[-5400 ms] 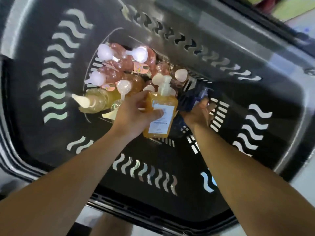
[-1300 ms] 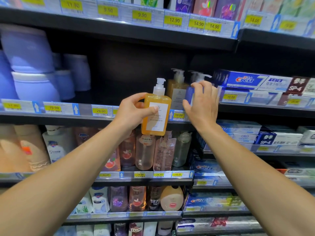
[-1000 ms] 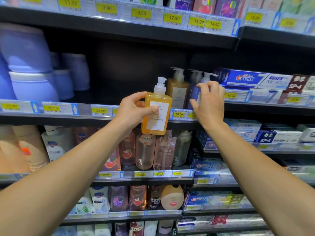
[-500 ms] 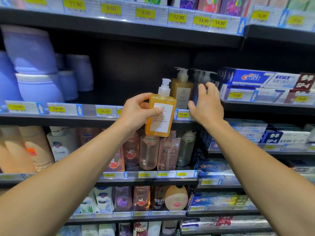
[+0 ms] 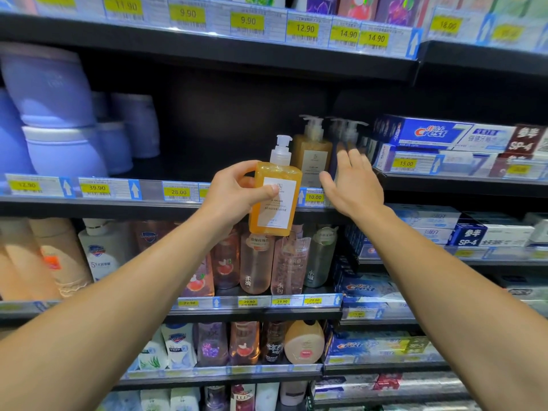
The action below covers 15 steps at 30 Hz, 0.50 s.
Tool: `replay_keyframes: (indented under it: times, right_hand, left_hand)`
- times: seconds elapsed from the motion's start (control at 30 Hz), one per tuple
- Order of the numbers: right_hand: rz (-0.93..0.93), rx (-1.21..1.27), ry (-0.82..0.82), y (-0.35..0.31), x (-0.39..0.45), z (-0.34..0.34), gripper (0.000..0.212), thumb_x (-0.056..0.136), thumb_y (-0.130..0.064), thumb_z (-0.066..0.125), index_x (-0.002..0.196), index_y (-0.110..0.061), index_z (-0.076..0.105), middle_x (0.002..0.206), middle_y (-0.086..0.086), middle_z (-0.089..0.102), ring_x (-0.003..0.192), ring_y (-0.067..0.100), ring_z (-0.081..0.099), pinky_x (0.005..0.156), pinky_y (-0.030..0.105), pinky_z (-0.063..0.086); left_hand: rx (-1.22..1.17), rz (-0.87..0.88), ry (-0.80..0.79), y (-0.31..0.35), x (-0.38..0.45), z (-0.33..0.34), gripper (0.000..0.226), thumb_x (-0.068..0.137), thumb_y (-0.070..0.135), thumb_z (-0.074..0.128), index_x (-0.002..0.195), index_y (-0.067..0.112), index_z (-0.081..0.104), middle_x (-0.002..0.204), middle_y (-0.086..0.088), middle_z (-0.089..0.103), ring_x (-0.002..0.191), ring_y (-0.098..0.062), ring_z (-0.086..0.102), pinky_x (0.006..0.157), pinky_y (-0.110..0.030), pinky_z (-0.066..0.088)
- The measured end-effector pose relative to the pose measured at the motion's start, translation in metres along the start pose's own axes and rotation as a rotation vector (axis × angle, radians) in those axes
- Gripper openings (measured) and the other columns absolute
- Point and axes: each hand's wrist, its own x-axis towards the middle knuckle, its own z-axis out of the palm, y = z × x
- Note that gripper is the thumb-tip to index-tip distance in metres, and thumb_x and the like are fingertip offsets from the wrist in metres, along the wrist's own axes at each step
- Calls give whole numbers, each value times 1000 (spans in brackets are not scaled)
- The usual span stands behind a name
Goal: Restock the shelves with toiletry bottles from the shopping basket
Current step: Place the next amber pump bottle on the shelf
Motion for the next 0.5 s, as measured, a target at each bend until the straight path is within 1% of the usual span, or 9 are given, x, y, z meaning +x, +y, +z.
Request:
replay_keyframes:
  times: [0.07, 0.17, 0.2, 0.27, 0.3, 0.33, 0.37, 0.43, 0.5]
  right_hand:
    - [-2, 32, -16, 1, -1, -1, 59, 96, -45, 43, 141, -7, 37, 137, 9, 41, 133, 30, 33, 105, 45, 37]
    - [-35, 115, 63, 3, -11, -2, 53, 95, -40, 45, 139, -11, 41, 139, 5, 42, 133, 24, 34, 106, 41, 38]
    - [-54, 146, 89, 5, -17, -2, 51, 95, -38, 46, 139, -12, 43, 140, 4, 44, 133, 22, 36, 106, 39, 36]
    - [-116, 160, 91, 12, -31, 0, 49, 93, -34, 50, 137, -11, 49, 135, 4, 51, 128, 22, 44, 106, 35, 36]
    - [-152, 136, 77, 16, -38, 2, 48, 92, -33, 52, 133, -9, 53, 130, 5, 56, 123, 24, 48, 106, 36, 36]
    - [-180, 103, 68, 20, -45, 4, 46, 91, -33, 53, 130, -8, 55, 124, 6, 59, 120, 27, 50, 106, 38, 35]
    - [-193, 71, 64, 23, -51, 7, 46, 89, -33, 55, 127, -7, 56, 122, 6, 60, 120, 29, 50, 108, 40, 34]
    - [-184, 32, 65, 27, -59, 13, 51, 87, -34, 58, 129, -6, 54, 127, 9, 58, 129, 32, 45, 114, 43, 27]
    - [-175, 12, 63, 30, -62, 17, 59, 86, -36, 60, 134, -4, 50, 134, 11, 54, 136, 33, 39, 117, 43, 22]
  left_hand:
    - [-8, -7, 5, 2, 0, -1, 41, 81, 21, 78, 118, 31, 62, 102, 5, 73, 97, -13, 70, 81, -41, 59]
    - [-52, -11, 28, 7, 3, -2, 41, 80, 17, 79, 116, 28, 64, 102, 1, 73, 97, -15, 70, 81, -44, 60]
    - [-61, 2, 39, 10, 5, -2, 40, 80, 17, 79, 116, 28, 64, 101, 2, 73, 96, -14, 71, 78, -42, 60]
    - [-50, 53, 64, 17, 13, 0, 38, 81, 21, 78, 114, 30, 64, 99, 4, 74, 92, -9, 71, 69, -32, 60]
    - [-31, 78, 73, 22, 17, 2, 37, 81, 23, 78, 114, 31, 63, 98, 6, 73, 90, -6, 71, 65, -27, 58]
    - [-18, 97, 79, 26, 23, 5, 36, 82, 25, 77, 113, 31, 61, 98, 8, 73, 89, -4, 71, 65, -25, 57]
    - [-15, 111, 82, 30, 29, 9, 36, 82, 25, 77, 113, 31, 60, 99, 8, 73, 90, -4, 71, 68, -27, 57]
    - [3, 147, 72, 36, 41, 18, 38, 82, 24, 77, 113, 31, 57, 102, 7, 72, 94, -5, 70, 78, -32, 59]
    - [61, 192, 66, 40, 52, 27, 42, 80, 26, 78, 114, 31, 55, 106, 10, 70, 97, -3, 67, 81, -30, 57]
